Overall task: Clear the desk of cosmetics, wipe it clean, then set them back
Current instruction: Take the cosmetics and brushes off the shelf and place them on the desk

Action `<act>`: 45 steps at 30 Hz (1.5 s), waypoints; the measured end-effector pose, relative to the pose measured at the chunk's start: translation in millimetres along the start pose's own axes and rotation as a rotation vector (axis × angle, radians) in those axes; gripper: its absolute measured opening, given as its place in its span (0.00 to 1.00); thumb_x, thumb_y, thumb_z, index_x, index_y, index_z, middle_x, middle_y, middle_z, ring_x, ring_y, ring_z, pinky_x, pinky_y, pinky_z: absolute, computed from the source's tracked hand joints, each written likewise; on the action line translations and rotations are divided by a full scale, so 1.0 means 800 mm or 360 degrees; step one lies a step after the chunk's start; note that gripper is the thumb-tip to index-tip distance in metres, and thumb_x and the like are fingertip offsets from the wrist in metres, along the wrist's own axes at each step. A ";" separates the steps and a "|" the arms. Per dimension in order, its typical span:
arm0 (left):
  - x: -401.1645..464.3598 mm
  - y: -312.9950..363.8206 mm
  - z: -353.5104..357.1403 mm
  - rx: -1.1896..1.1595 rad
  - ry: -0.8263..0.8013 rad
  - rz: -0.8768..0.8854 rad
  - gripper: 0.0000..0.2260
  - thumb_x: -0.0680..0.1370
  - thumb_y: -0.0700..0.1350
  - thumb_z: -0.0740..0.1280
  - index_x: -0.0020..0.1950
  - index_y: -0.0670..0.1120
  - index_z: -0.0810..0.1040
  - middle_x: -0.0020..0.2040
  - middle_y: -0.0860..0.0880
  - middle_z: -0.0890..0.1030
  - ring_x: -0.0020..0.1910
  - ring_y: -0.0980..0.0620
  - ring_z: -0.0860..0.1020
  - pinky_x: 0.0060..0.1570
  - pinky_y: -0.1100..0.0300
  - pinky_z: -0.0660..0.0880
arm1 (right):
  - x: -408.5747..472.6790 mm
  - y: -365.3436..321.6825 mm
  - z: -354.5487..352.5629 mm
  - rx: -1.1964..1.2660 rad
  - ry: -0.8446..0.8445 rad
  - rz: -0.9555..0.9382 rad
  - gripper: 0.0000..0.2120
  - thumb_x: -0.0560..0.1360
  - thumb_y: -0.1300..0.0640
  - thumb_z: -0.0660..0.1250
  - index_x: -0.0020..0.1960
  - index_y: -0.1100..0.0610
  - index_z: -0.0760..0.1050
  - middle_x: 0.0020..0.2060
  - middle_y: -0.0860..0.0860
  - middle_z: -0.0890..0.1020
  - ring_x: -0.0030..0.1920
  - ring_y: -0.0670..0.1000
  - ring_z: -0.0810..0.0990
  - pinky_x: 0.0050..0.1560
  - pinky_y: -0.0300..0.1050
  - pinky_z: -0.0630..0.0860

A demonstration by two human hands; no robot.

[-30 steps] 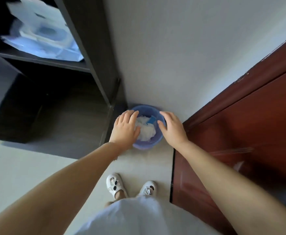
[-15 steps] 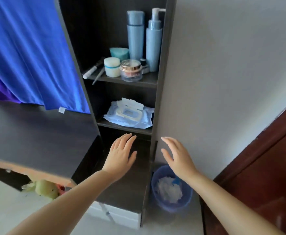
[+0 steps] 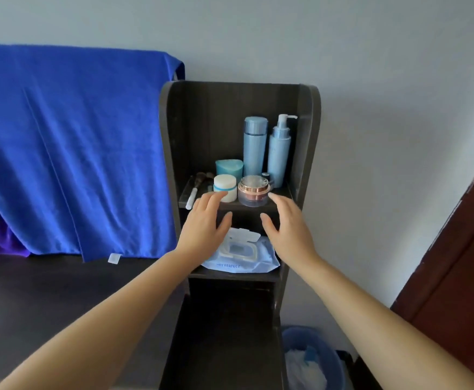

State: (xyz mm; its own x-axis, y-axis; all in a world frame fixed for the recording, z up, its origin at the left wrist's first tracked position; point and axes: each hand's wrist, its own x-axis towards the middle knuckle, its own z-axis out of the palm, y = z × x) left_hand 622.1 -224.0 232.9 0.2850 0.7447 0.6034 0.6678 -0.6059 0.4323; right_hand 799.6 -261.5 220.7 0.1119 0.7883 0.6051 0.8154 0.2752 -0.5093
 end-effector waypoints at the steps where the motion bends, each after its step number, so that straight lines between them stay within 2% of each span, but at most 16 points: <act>1: 0.017 -0.002 0.000 0.0012 0.0045 -0.0024 0.19 0.76 0.43 0.64 0.67 0.43 0.68 0.63 0.44 0.72 0.61 0.45 0.69 0.57 0.55 0.67 | 0.016 -0.003 0.006 -0.0025 0.0021 0.0044 0.23 0.76 0.54 0.64 0.69 0.59 0.64 0.66 0.55 0.71 0.66 0.54 0.68 0.64 0.46 0.67; 3: 0.043 -0.007 0.003 0.0087 0.0139 -0.0125 0.19 0.76 0.44 0.64 0.66 0.43 0.68 0.63 0.44 0.73 0.61 0.44 0.70 0.57 0.51 0.67 | 0.043 -0.008 0.020 -0.0019 0.0080 0.0174 0.28 0.74 0.50 0.66 0.70 0.59 0.62 0.66 0.56 0.69 0.66 0.55 0.67 0.63 0.49 0.68; 6: 0.067 -0.012 0.013 0.0287 0.0183 -0.0213 0.20 0.76 0.49 0.63 0.66 0.44 0.68 0.62 0.45 0.73 0.60 0.45 0.69 0.57 0.50 0.66 | 0.068 -0.011 0.042 -0.0044 0.0143 0.0367 0.33 0.71 0.45 0.68 0.69 0.59 0.62 0.63 0.58 0.70 0.63 0.58 0.70 0.60 0.52 0.69; 11: 0.091 -0.018 0.029 0.0605 -0.0027 -0.0261 0.23 0.76 0.58 0.60 0.67 0.47 0.66 0.64 0.46 0.71 0.62 0.46 0.68 0.58 0.51 0.62 | 0.074 -0.002 0.060 -0.0230 0.0169 0.0417 0.35 0.68 0.41 0.69 0.66 0.61 0.64 0.60 0.59 0.74 0.60 0.59 0.72 0.57 0.52 0.68; 17: 0.097 -0.020 0.032 0.0680 -0.0167 -0.0318 0.23 0.76 0.59 0.60 0.66 0.48 0.65 0.62 0.46 0.73 0.60 0.46 0.70 0.58 0.50 0.62 | 0.076 0.003 0.057 -0.0271 0.0141 0.0395 0.36 0.68 0.39 0.68 0.66 0.60 0.64 0.60 0.58 0.74 0.60 0.58 0.72 0.58 0.51 0.68; 21: 0.096 -0.017 0.031 0.0585 -0.0162 -0.0352 0.23 0.76 0.58 0.61 0.66 0.48 0.65 0.63 0.46 0.73 0.62 0.46 0.70 0.64 0.48 0.57 | 0.081 0.002 0.056 -0.0307 0.0105 0.0409 0.36 0.67 0.37 0.68 0.64 0.60 0.65 0.59 0.57 0.74 0.60 0.58 0.72 0.57 0.51 0.68; 24: 0.092 -0.013 0.029 0.0543 -0.0106 -0.0287 0.23 0.75 0.55 0.63 0.67 0.48 0.66 0.63 0.46 0.73 0.62 0.47 0.70 0.64 0.52 0.58 | 0.081 0.003 0.052 -0.0230 0.0122 0.0427 0.34 0.65 0.39 0.70 0.61 0.61 0.67 0.56 0.58 0.75 0.57 0.58 0.73 0.55 0.51 0.70; 28: 0.079 0.004 0.015 0.0230 0.0052 -0.0164 0.24 0.74 0.51 0.67 0.67 0.46 0.66 0.64 0.46 0.72 0.61 0.47 0.70 0.62 0.53 0.64 | 0.069 0.003 0.035 0.0103 0.0177 0.0374 0.32 0.64 0.44 0.73 0.60 0.59 0.68 0.54 0.56 0.73 0.56 0.56 0.73 0.53 0.48 0.73; 30: 0.062 0.011 0.002 0.0015 0.0110 -0.0122 0.24 0.74 0.49 0.68 0.67 0.46 0.66 0.64 0.46 0.71 0.61 0.48 0.70 0.60 0.53 0.69 | 0.058 0.000 0.024 0.0232 0.0161 0.0322 0.33 0.64 0.45 0.74 0.62 0.58 0.67 0.56 0.54 0.72 0.57 0.53 0.71 0.52 0.43 0.70; 32: 0.036 0.014 -0.012 -0.0154 0.0146 -0.0100 0.25 0.73 0.49 0.69 0.67 0.47 0.66 0.63 0.49 0.71 0.60 0.51 0.70 0.58 0.54 0.72 | 0.043 -0.005 0.016 0.0332 0.0142 0.0267 0.33 0.63 0.46 0.75 0.62 0.57 0.67 0.56 0.53 0.71 0.58 0.52 0.71 0.55 0.43 0.70; 35: -0.011 0.004 -0.036 -0.0290 0.0207 -0.0146 0.24 0.71 0.47 0.71 0.66 0.48 0.68 0.60 0.53 0.71 0.58 0.54 0.72 0.57 0.66 0.69 | 0.014 -0.019 0.013 0.0476 0.0060 0.0196 0.34 0.64 0.46 0.75 0.63 0.56 0.67 0.56 0.50 0.70 0.59 0.51 0.72 0.58 0.46 0.72; 37: -0.044 -0.012 -0.053 -0.0308 0.0234 -0.0242 0.24 0.71 0.45 0.72 0.65 0.49 0.69 0.57 0.59 0.71 0.56 0.58 0.71 0.54 0.76 0.64 | -0.008 -0.033 0.019 0.0559 -0.0065 0.0150 0.33 0.64 0.46 0.75 0.63 0.55 0.66 0.56 0.49 0.70 0.58 0.48 0.73 0.57 0.44 0.73; 38: -0.059 -0.025 -0.061 -0.0308 0.0246 -0.0287 0.24 0.71 0.44 0.72 0.65 0.50 0.69 0.55 0.62 0.70 0.55 0.60 0.71 0.53 0.77 0.63 | -0.019 -0.042 0.025 0.0597 -0.0124 0.0119 0.32 0.64 0.46 0.75 0.62 0.54 0.66 0.55 0.48 0.70 0.57 0.47 0.73 0.57 0.42 0.73; 40: -0.085 -0.059 -0.070 -0.0291 0.0251 -0.0361 0.24 0.70 0.43 0.72 0.64 0.50 0.70 0.55 0.64 0.69 0.56 0.58 0.71 0.53 0.76 0.64 | -0.039 -0.059 0.047 0.0624 -0.0218 0.0022 0.30 0.63 0.43 0.73 0.59 0.51 0.66 0.53 0.47 0.71 0.55 0.44 0.72 0.56 0.36 0.71; 42: -0.109 -0.101 -0.074 -0.0264 0.0219 -0.0494 0.24 0.70 0.43 0.73 0.63 0.50 0.70 0.55 0.62 0.70 0.56 0.55 0.72 0.52 0.73 0.66 | -0.056 -0.074 0.080 0.0609 -0.0349 -0.0050 0.28 0.62 0.40 0.68 0.57 0.49 0.65 0.51 0.46 0.71 0.53 0.42 0.71 0.53 0.29 0.68; 45: -0.138 -0.167 -0.070 -0.0250 0.0152 -0.0688 0.26 0.66 0.53 0.70 0.63 0.48 0.71 0.55 0.55 0.71 0.55 0.50 0.74 0.53 0.61 0.72 | -0.078 -0.087 0.145 0.0624 -0.0551 0.0049 0.30 0.62 0.39 0.67 0.59 0.53 0.68 0.50 0.47 0.71 0.53 0.44 0.71 0.53 0.33 0.70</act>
State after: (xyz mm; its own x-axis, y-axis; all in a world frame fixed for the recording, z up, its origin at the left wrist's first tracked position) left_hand 462.6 -240.8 146.3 -0.0661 0.9136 0.4013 0.5973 -0.2859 0.7493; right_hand 670.2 -266.0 147.2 -0.1158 0.9167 0.3823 0.5332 0.3821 -0.7548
